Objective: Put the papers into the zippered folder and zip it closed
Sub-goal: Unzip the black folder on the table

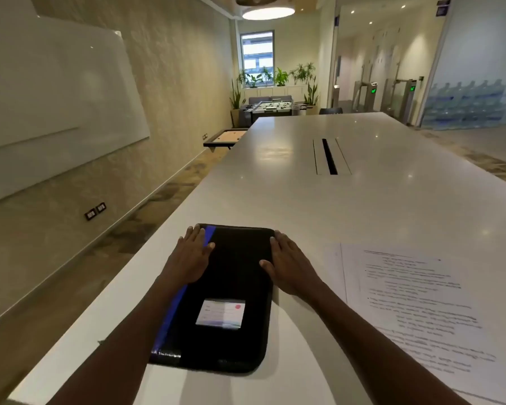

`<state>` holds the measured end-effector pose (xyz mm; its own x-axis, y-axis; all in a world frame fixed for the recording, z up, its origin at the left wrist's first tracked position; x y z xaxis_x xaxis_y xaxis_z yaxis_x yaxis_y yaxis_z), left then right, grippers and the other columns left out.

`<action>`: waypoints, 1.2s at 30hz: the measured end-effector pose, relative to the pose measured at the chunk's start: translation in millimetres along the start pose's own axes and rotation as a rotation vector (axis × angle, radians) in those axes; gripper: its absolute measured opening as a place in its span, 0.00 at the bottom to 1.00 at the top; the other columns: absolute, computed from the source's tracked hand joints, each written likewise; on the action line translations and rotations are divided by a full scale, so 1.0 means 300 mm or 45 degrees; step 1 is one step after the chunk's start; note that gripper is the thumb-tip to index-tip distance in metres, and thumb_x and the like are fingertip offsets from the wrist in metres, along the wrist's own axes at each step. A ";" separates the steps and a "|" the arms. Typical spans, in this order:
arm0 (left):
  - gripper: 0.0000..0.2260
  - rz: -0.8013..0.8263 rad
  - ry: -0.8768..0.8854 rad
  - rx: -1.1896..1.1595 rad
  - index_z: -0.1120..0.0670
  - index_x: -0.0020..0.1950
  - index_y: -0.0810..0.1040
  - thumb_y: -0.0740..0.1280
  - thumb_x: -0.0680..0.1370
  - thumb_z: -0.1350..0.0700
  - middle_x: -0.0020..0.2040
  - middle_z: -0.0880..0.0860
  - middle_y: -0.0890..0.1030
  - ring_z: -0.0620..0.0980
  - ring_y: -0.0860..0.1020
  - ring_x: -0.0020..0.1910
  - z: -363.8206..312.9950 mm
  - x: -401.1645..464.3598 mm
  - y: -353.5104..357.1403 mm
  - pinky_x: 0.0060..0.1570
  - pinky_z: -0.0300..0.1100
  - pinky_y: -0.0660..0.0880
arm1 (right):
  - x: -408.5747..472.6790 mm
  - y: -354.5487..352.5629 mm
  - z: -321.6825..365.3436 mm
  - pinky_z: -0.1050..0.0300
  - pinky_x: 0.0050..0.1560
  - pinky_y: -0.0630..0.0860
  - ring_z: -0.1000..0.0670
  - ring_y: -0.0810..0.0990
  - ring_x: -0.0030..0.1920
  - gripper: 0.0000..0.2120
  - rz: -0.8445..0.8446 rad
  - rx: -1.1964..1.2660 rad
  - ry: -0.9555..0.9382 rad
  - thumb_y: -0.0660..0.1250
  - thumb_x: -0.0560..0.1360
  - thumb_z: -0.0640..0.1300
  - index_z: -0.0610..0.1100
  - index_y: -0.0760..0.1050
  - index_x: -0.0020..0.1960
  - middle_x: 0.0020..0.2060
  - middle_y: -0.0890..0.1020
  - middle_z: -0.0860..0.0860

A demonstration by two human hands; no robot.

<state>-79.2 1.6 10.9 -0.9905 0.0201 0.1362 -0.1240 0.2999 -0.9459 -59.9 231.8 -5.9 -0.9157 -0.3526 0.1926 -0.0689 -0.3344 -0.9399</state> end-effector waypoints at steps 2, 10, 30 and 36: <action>0.27 0.013 0.006 0.013 0.61 0.78 0.52 0.53 0.84 0.49 0.79 0.59 0.51 0.56 0.48 0.78 0.036 0.022 -0.001 0.75 0.53 0.49 | 0.029 0.007 0.016 0.49 0.79 0.52 0.42 0.52 0.80 0.33 -0.017 -0.005 0.022 0.53 0.83 0.57 0.37 0.52 0.79 0.79 0.54 0.39; 0.30 0.120 0.025 -0.057 0.60 0.78 0.50 0.56 0.82 0.48 0.79 0.59 0.49 0.57 0.46 0.78 0.194 0.111 0.075 0.75 0.53 0.49 | 0.151 0.100 0.089 0.49 0.79 0.52 0.43 0.52 0.80 0.33 0.009 -0.026 0.147 0.55 0.82 0.56 0.38 0.53 0.79 0.79 0.55 0.40; 0.28 0.155 -0.091 -0.343 0.64 0.74 0.59 0.61 0.81 0.49 0.74 0.67 0.61 0.65 0.62 0.72 0.236 0.188 0.128 0.70 0.57 0.65 | 0.441 0.201 0.165 0.48 0.70 0.69 0.44 0.72 0.69 0.21 0.071 0.102 0.179 0.60 0.81 0.49 0.39 0.70 0.71 0.68 0.75 0.42; 0.26 0.032 -0.111 -0.313 0.63 0.75 0.58 0.56 0.83 0.49 0.72 0.62 0.66 0.61 0.64 0.72 0.239 0.211 0.145 0.70 0.55 0.65 | 0.622 0.248 0.175 0.47 0.66 0.71 0.40 0.74 0.65 0.18 0.149 0.201 0.159 0.57 0.81 0.38 0.37 0.72 0.69 0.64 0.77 0.39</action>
<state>-151.6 -52.4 -42.8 -0.9958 -0.0484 0.0778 -0.0916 0.5233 -0.8472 -215.2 95.3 -25.0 -0.9563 -0.2897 0.0391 0.0948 -0.4338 -0.8960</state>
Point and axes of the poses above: each hand's wrist, its own x-axis towards the middle knuckle, its own y-axis out of the palm, z = x × y, the point moved 8 cm from there along x, towards the middle knuckle
